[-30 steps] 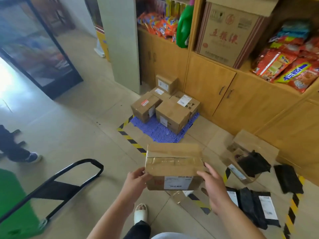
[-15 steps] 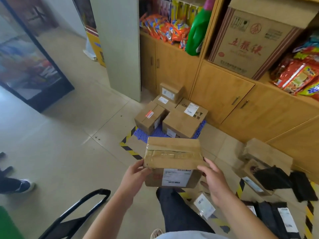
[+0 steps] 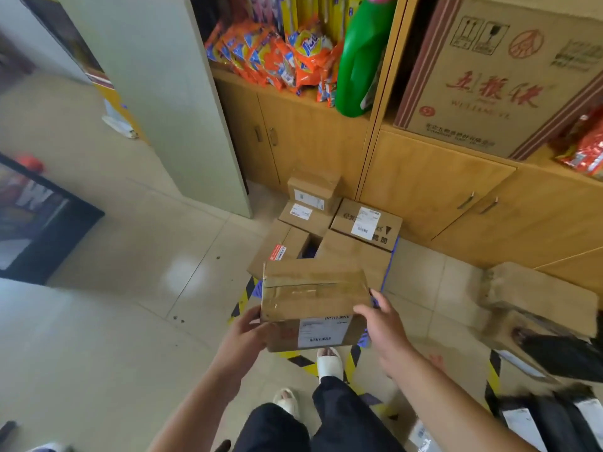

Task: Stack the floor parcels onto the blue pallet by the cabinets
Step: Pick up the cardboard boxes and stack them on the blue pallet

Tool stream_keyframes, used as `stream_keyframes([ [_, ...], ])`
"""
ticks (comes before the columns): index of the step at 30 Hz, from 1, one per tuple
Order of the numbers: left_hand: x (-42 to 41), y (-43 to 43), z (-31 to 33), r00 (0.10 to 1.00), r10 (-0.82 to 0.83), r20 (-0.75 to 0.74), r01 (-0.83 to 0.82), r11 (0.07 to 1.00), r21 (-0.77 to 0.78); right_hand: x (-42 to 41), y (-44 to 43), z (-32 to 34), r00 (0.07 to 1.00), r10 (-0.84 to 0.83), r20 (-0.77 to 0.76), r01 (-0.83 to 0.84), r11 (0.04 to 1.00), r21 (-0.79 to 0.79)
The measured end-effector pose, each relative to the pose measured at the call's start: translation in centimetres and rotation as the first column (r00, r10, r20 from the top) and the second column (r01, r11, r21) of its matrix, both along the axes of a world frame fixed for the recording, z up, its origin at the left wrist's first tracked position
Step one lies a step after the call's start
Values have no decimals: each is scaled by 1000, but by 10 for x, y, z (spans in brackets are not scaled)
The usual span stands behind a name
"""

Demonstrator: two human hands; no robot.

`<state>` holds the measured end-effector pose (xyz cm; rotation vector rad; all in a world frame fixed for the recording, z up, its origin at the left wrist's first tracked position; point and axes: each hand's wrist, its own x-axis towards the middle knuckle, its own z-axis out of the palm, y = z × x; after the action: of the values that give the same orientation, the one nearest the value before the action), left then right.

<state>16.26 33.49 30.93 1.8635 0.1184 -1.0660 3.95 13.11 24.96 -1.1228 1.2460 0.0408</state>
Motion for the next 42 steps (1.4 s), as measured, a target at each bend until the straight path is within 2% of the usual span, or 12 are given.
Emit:
stream_keyframes([
  [6,85,-60,-51,989,-98,-111,101,995,22,45,-39,-17,985,-114,-133,123,990,64],
  [8,104,-84,-73,978,-152,-143,153,988,-2,53,-48,-23,969,-173,-174,181,983,29],
  [14,161,-158,-195,915,-312,-257,320,947,-11,100,-95,-87,895,-277,-350,276,960,-51],
  [16,180,-185,-237,911,-308,-275,317,948,-11,124,-118,-119,873,-317,-370,303,948,-98],
  [20,219,-256,-295,932,-292,-215,299,954,2,175,-172,-188,867,-387,-313,380,921,-87],
  [25,271,-342,-344,928,-365,-79,360,931,-66,221,-252,-277,868,-452,-205,419,889,-185],
  [29,301,-389,-378,916,-400,19,400,913,-82,244,-286,-333,861,-500,-87,495,865,-79],
  [34,321,-410,-406,887,-461,-24,458,886,-80,255,-296,-368,810,-586,-13,586,809,38],
  [38,337,-405,-422,853,-522,27,522,853,-12,268,-305,-378,797,-604,6,602,796,67],
  [39,342,-402,-427,836,-542,80,543,840,14,271,-307,-378,793,-610,-2,609,791,58],
  [40,349,-398,-430,800,-575,174,570,818,83,272,-310,-379,788,-615,-6,615,787,51],
  [42,370,-392,-441,642,-672,369,577,740,344,274,-313,-381,781,-625,-8,624,780,53],
])
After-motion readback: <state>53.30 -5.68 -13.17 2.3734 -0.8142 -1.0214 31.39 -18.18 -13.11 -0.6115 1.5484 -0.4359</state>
